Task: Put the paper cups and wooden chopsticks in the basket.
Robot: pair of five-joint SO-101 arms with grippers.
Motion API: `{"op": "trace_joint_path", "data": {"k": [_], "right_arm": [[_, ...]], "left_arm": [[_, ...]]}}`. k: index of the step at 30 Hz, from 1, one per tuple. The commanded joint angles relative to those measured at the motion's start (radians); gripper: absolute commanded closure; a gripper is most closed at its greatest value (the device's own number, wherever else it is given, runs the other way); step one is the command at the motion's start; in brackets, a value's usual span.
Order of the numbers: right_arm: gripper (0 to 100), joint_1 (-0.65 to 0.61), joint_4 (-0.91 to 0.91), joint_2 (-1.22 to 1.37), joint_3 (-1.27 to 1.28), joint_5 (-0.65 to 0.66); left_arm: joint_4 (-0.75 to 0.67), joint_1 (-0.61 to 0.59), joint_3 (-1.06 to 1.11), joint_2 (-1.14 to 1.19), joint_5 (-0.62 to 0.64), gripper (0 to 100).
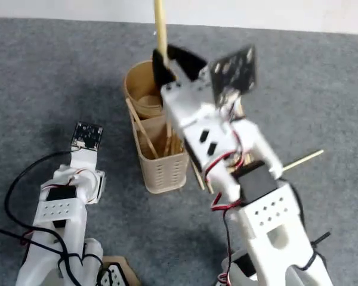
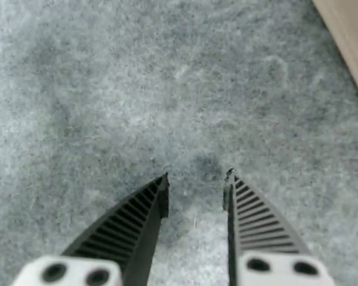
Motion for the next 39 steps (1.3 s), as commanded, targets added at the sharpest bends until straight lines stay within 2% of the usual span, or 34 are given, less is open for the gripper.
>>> {"op": "trace_joint_path", "data": {"k": [1,4,9,15,18,21,26,32,36,39], "right_arm": [[98.8,-0.01,-0.139,-0.104,0.243,-0.005],[95.9,-0.005,-0.093,-0.165,0.329,0.012],[79.3,-0.005,0.074,-0.237,0.242,0.117],[78.6,0.081,0.361,-0.239,-0.012,0.126],[78.6,0.182,0.495,-0.236,-0.084,0.126],[78.6,0.334,0.615,-0.18,-0.087,0.149],[78.6,0.504,0.792,0.09,-0.088,0.342],[78.6,0.541,0.717,0.478,-0.087,0.508],[78.6,0.556,0.581,0.687,-0.094,0.508],[78.6,0.576,0.553,0.797,-0.096,0.511]], "left_arm": [[-0.015,0.013,-0.004,-0.01,0.003,82],[-0.015,0.013,-0.004,-0.01,0.003,82],[-0.015,0.013,-0.004,-0.01,0.003,82],[-0.015,0.013,-0.004,-0.01,0.003,82],[-0.015,0.013,-0.004,-0.01,0.003,82],[-0.015,0.013,-0.004,-0.01,0.003,82],[-0.015,0.013,-0.004,-0.01,0.003,82],[-0.014,0.012,-0.004,-0.01,0.003,82],[-0.014,0.012,-0.004,-0.01,0.003,82],[-0.015,0.013,0.004,-0.01,0.003,82]]}}
